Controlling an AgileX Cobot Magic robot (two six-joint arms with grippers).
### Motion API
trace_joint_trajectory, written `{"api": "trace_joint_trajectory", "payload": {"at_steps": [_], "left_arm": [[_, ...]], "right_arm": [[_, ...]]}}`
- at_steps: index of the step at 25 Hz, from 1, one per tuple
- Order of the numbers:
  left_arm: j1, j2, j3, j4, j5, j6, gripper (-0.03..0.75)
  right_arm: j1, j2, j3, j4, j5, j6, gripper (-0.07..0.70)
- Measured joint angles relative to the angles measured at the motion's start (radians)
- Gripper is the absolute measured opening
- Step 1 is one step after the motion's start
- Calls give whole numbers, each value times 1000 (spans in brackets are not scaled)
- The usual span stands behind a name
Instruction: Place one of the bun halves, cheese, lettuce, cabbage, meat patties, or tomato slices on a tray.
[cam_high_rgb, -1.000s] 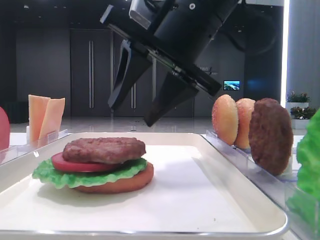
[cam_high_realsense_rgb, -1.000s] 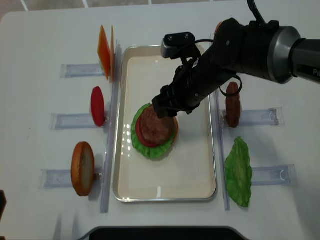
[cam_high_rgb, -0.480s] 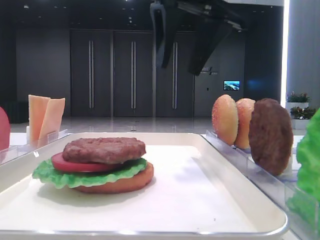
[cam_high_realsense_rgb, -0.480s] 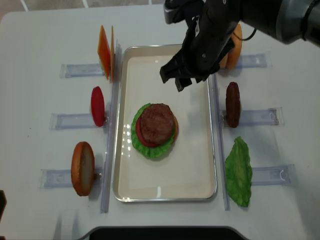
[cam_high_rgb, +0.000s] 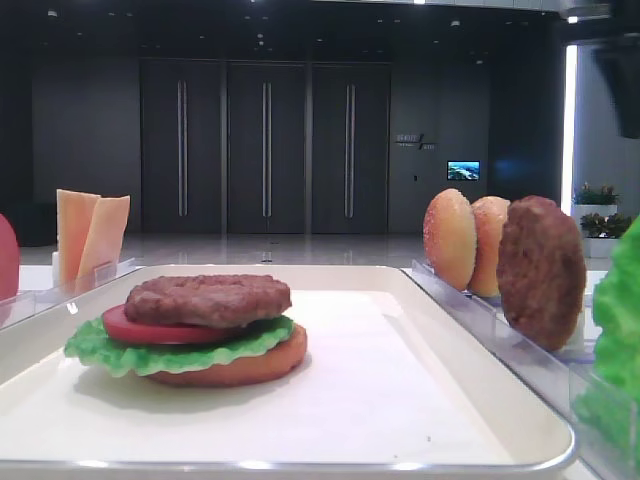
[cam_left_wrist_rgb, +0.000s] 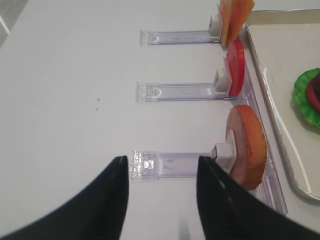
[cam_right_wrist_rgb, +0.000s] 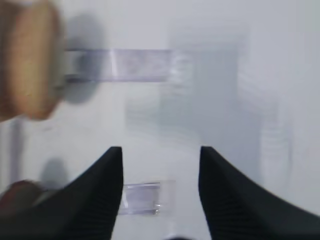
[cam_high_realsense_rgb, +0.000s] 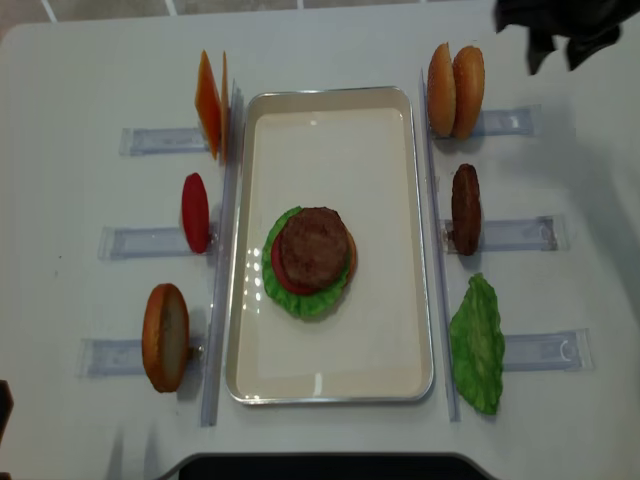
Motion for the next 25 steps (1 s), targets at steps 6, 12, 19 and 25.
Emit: {"api": "trace_joint_trajectory", "payload": {"at_steps": [6,12,19,25], "left_arm": [[0,0,0,0,0,0,345],[0,0,0,0,0,0,345],[0,0,0,0,0,0,345],[0,0,0,0,0,0,345]], "right_arm": [[-201,-16,15,-7,7,-37,315],[-232,-163,182,-9,5,-53,314],[-225,-558,654,20,6,-58,312],[-224,-902,905,29,-8,-58,311]]}}
